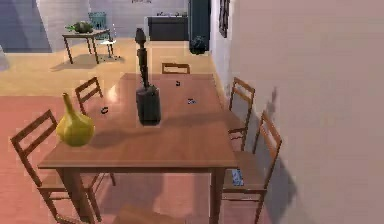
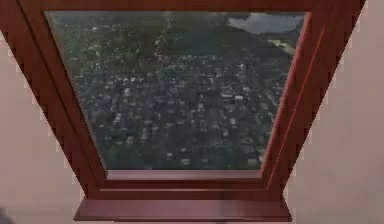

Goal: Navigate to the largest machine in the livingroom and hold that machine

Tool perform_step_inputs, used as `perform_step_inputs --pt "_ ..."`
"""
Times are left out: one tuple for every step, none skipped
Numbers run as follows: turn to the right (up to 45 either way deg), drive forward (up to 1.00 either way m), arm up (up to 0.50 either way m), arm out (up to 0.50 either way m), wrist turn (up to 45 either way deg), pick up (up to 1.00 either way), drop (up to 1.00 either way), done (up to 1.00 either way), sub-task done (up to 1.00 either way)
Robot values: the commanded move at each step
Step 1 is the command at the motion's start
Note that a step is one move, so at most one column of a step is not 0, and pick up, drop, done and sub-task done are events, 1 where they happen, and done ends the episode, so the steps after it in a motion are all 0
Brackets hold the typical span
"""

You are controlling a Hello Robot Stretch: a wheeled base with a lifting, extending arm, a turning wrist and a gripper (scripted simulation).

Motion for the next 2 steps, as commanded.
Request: perform_step_inputs --pt "-45.0 0.00 0.00 0.00 0.0 0.00 0.00 0.00 0.00" --pt "-45.0 0.00 0.00 0.00 0.0 0.00 0.00 0.00 0.00"
